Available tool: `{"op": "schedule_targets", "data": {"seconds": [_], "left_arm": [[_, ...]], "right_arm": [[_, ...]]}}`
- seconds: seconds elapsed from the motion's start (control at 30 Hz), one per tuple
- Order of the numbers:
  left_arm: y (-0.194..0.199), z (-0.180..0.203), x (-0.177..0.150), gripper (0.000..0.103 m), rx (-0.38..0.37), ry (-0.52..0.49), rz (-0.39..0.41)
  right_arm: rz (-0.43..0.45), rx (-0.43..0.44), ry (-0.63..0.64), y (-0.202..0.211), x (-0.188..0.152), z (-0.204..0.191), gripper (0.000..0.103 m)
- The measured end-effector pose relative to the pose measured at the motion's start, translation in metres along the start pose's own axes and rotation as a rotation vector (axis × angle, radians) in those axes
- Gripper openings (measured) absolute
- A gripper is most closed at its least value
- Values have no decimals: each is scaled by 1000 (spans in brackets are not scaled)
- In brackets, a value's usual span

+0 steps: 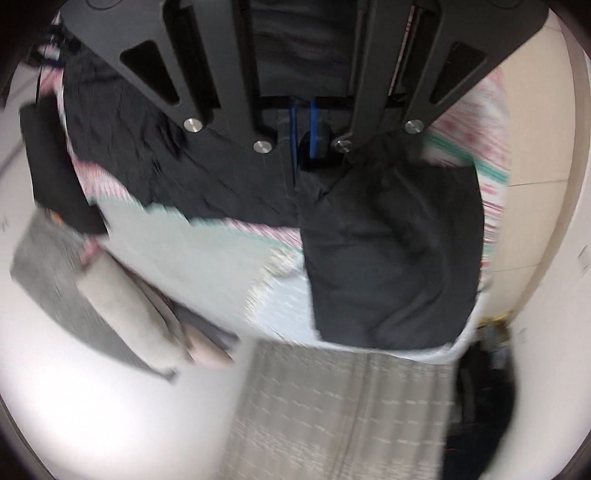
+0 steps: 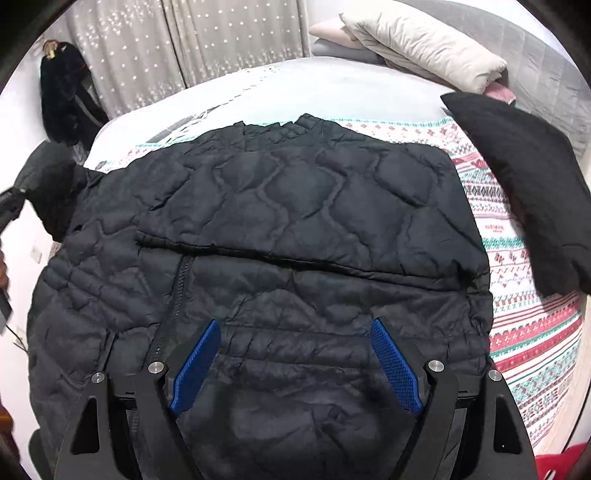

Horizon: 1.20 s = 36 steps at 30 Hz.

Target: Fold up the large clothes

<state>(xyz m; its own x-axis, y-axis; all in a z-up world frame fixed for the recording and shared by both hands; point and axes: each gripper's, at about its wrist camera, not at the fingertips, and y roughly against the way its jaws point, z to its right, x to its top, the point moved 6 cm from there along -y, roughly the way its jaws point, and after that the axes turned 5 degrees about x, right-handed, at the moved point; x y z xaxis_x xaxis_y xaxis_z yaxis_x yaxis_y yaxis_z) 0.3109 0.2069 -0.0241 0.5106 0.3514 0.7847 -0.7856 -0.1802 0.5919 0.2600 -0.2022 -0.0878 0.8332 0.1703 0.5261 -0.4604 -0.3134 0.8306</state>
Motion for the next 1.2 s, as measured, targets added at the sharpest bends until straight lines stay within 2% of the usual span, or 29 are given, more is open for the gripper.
{"op": "schedule_targets", "data": {"seconds": [0.1,0.17,0.27,0.33,0.37,0.4,0.47,0.53,0.63,0.7,0.73,0.87,0.97,1.13,1.2], "left_arm": [[-14,46,-26,5,-85,-58,-82],[-23,78,-48,6,-155,-102,-145],[-37,105,-79,9,-231,-135,-223],[-32,120,-91,27,-270,-233,-324],[-27,124,-91,46,-291,-263,-343],[-21,125,-88,59,-307,-262,-329],[1,121,-75,66,-361,-234,-268],[16,114,-60,67,-400,-267,-235],[31,80,-29,67,-330,-252,-116],[32,45,-9,67,-296,-162,-89],[25,23,3,67,-282,-83,-83],[11,-33,8,67,-218,96,-80],[-4,-47,3,66,-212,195,-97],[-21,-38,-3,63,-227,237,-68],[-22,-38,-4,57,-242,251,-67]], "right_arm": [[-7,18,-12,-5,1,2,84],[-25,65,-33,-10,0,-1,84],[-31,118,-37,-13,-2,-8,84],[-25,95,-6,-13,-3,-13,84],[-22,85,6,-13,-4,-14,84],[-17,80,13,-13,-4,-15,84],[-24,116,-18,-15,-6,-18,84],[-42,195,-72,-16,-8,-22,84],[-34,284,-113,-9,-7,-34,84],[-19,269,-95,-4,-2,-43,84],[-19,253,-69,-1,2,-50,84],[-24,252,-8,1,33,-79,84],[-14,301,-3,-9,64,-97,84],[46,344,-86,-46,101,-112,84],[43,360,-140,-63,104,-112,84]]}}
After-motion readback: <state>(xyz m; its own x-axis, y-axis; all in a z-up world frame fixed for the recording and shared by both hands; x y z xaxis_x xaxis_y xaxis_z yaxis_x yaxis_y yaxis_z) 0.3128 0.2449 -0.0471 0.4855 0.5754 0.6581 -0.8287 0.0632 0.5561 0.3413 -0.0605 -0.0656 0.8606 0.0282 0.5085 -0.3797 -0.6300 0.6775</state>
